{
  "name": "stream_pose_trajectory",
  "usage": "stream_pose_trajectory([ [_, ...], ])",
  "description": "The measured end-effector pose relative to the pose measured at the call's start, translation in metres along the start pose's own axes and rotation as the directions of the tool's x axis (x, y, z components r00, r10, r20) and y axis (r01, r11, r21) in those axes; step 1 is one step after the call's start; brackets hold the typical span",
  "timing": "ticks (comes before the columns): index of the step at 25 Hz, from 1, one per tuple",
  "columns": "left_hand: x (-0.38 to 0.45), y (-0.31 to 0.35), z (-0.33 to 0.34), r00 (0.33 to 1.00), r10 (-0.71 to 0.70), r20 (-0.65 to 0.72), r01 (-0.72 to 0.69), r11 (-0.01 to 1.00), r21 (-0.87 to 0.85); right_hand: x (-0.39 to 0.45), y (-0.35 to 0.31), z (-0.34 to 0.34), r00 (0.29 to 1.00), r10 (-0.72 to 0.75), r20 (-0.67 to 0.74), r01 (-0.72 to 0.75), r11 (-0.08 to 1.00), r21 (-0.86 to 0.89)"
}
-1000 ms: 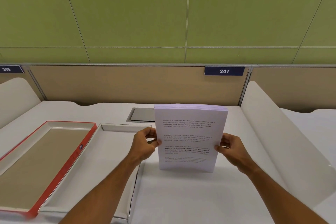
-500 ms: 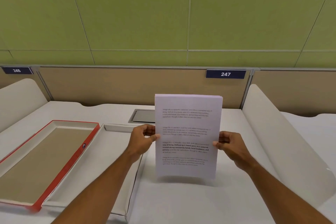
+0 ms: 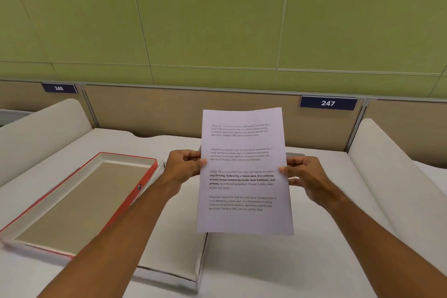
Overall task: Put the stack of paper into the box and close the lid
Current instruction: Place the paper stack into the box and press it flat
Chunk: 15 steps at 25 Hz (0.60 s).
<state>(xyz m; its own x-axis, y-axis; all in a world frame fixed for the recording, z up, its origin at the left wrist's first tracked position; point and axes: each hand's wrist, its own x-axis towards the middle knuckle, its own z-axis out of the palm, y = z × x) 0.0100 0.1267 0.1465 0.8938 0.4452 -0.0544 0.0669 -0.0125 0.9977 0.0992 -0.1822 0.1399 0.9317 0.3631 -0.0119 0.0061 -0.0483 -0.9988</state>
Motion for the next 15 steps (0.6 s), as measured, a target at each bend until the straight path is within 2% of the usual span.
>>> stream_pose_trajectory([
  [6,0.039,-0.023,-0.080,0.980,-0.196,-0.030,0.198,0.978,0.069,0.020,0.017,0.097,0.976,0.201,-0.078,-0.205,0.978,-0.049],
  [12,0.069,-0.067,-0.141,0.918,-0.388,-0.082,0.394,0.915,0.081,0.032,0.044,0.189,0.881,0.424,-0.208,-0.444,0.894,-0.060],
  [15,0.080,-0.083,-0.159,0.898,-0.423,-0.121,0.439,0.879,0.187,0.037,0.058,0.220,0.841,0.480,-0.247,-0.510,0.857,-0.071],
])
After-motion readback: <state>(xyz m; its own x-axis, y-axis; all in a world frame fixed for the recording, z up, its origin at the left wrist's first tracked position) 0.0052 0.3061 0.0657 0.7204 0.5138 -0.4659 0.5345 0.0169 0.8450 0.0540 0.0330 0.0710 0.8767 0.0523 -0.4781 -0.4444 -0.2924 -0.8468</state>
